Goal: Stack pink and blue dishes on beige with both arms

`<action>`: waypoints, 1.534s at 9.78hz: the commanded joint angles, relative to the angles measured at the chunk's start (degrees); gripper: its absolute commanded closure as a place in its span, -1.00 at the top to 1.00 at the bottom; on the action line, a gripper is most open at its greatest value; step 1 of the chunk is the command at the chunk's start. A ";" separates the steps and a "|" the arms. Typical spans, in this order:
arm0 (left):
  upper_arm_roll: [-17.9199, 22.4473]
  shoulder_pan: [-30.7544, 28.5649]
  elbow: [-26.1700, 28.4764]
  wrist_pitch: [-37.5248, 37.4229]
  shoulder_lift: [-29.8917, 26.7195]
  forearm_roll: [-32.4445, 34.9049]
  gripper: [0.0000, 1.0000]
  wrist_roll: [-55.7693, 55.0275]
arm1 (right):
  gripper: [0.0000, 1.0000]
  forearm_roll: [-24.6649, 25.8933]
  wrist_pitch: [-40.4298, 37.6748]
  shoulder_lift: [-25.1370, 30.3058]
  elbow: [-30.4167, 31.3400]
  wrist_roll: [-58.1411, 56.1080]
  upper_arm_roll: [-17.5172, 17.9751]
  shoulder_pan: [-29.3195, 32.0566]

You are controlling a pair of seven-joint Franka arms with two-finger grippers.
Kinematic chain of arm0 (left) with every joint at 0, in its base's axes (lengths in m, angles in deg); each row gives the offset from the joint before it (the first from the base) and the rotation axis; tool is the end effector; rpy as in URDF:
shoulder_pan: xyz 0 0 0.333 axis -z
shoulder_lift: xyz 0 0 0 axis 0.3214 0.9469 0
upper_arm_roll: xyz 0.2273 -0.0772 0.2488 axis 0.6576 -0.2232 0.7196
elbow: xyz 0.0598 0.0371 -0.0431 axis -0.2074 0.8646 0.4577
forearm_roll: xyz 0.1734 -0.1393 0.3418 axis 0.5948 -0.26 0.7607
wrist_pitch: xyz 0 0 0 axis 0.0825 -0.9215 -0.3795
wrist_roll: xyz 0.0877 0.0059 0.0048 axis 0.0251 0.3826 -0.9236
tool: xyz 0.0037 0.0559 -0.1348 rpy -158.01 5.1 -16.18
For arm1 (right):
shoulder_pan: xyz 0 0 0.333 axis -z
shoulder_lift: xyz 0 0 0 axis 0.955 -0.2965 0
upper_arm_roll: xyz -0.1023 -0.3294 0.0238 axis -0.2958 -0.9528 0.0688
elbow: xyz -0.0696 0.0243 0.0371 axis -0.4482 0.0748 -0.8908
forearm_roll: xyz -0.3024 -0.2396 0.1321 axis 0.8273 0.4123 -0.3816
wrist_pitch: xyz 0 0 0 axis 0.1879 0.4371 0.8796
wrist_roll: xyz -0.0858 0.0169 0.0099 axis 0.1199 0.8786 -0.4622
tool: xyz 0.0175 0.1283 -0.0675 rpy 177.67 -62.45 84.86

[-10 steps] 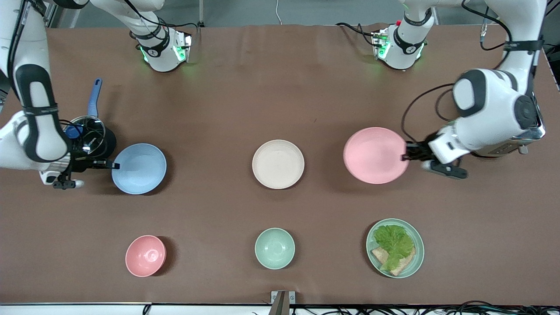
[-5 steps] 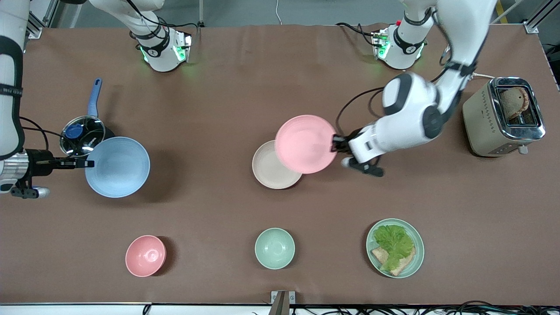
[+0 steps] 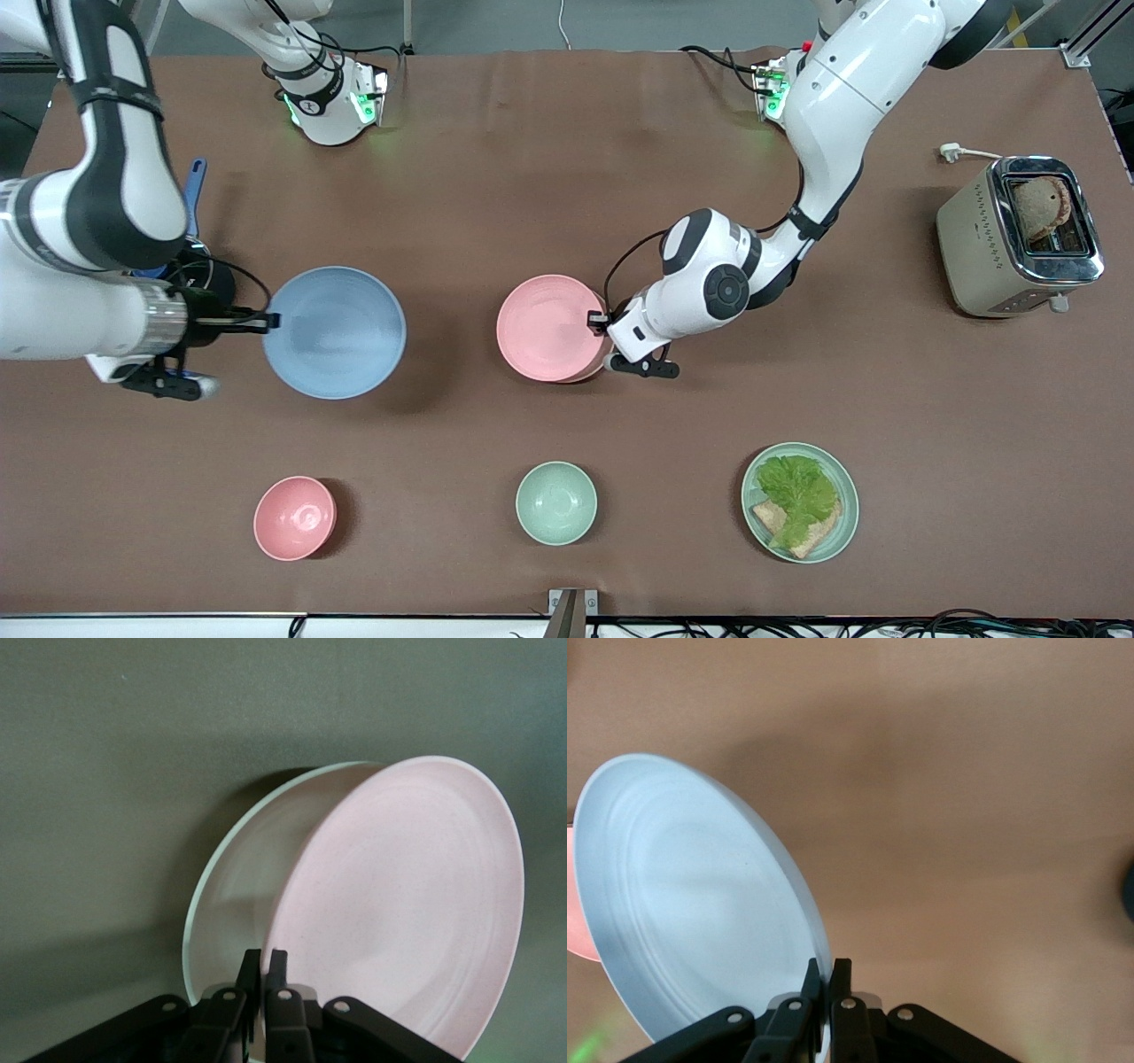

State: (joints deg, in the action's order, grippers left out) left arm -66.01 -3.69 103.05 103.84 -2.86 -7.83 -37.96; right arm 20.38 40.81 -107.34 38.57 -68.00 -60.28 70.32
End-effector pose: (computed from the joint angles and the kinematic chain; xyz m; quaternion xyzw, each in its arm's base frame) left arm 0.5647 -0.4415 0.1897 0.9716 -0.0349 -0.0725 0.2227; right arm 0.6444 0.0895 0.4174 -0.9776 0.0886 0.1652 0.0953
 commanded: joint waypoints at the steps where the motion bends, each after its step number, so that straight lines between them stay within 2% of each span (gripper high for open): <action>1: 0.35 -0.37 -0.35 -0.60 0.89 5.34 -0.96 -0.71 | -0.99 1.05 3.20 1.07 2.84 4.78 5.01 1.03; 2: 0.35 -0.73 0.52 -1.82 0.54 9.81 -0.99 -1.15 | -0.99 0.96 4.86 1.07 3.89 6.45 6.95 1.03; 3: 0.35 -0.64 1.05 -4.01 -0.07 10.38 -0.99 -1.41 | -0.99 0.96 6.88 1.07 5.03 9.60 9.41 0.94; 4: 0.35 -0.21 0.80 -4.03 0.18 10.47 -0.86 -2.46 | -0.99 0.96 8.47 1.07 5.83 11.03 10.73 0.94; 6: 0.26 0.24 -0.95 -3.51 0.88 10.39 0.76 -5.10 | -0.99 1.05 10.23 1.07 7.58 13.14 12.76 0.85; 7: 0.08 -0.63 -1.14 -3.50 0.36 9.95 1.00 -5.11 | -0.99 1.05 11.63 1.07 8.29 14.80 14.42 0.85; 8: -0.18 -1.95 -1.14 -4.63 -1.99 9.51 1.00 -5.02 | -0.99 1.14 12.34 1.07 8.82 16.12 15.66 0.76; 9: -0.44 -4.66 -0.71 -9.78 -7.84 9.42 1.00 -5.02 | -0.99 1.14 12.44 1.07 9.43 17.36 16.80 0.59; 11: 0.95 -9.58 -0.88 -24.87 -19.28 9.68 1.00 -3.88 | -0.97 0.88 16.45 0.89 12.32 20.51 20.66 0.41; 12: 3.92 -10.82 -1.05 -29.30 -23.07 10.29 1.00 -3.18 | -0.97 0.87 22.57 0.80 15.47 23.58 22.94 0.15; 13: 8.56 -10.75 -0.88 -31.86 -26.85 10.47 1.00 -1.26 | -0.97 0.87 29.07 0.37 18.11 25.96 25.66 -0.20; 15: 16.13 -10.40 -0.97 -35.92 -33.45 10.48 1.00 4.90 | -0.96 0.87 39.37 -3.57 20.94 28.35 28.05 -1.69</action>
State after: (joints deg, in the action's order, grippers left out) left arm -53.19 -14.86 98.86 68.49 -33.21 1.74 -34.95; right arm 20.42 75.02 -109.09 57.61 -41.47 -33.80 68.66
